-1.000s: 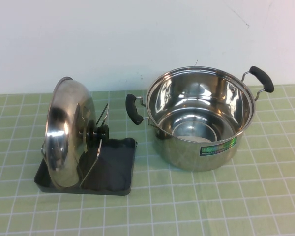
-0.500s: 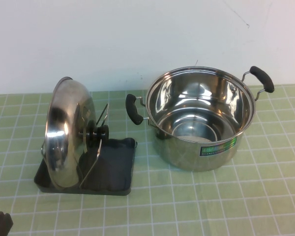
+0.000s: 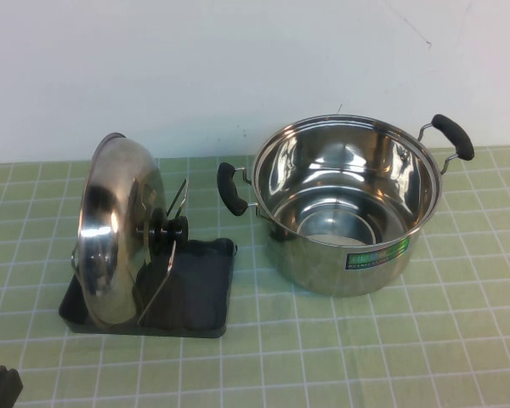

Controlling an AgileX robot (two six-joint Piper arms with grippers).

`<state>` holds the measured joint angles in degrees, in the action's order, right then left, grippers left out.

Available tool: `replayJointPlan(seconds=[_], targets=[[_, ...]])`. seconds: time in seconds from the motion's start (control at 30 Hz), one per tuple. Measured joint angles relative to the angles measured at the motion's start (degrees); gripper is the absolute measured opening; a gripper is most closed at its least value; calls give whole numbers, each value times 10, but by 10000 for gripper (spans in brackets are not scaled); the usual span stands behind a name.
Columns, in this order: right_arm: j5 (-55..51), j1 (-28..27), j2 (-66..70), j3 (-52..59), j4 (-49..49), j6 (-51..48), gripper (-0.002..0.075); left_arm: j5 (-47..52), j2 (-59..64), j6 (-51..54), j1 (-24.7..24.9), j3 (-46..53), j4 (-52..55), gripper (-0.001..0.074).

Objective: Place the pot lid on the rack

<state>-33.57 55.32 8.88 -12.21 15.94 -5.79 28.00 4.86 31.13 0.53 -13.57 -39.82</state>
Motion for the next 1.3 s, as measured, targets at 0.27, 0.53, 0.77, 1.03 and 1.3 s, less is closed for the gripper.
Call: replayJointPlan(seconds=[0.27, 0.53, 0.77, 1.03, 1.3], targets=[[0, 0, 0, 0, 0, 0, -1, -11, -6, -3, 0, 34, 69, 0], [0, 0, 0, 0, 0, 0, -1, -124, -53, -189, -2, 142, 242, -1], [0, 0, 0, 0, 0, 1, -1, -103, -55, -359, -3, 146, 328, -1], [0, 0, 0, 0, 0, 1, -1, -103, -55, -391, -3, 146, 336, -1], [0, 0, 0, 0, 0, 1, -1, -103, -55, -391, -3, 146, 336, -1]])
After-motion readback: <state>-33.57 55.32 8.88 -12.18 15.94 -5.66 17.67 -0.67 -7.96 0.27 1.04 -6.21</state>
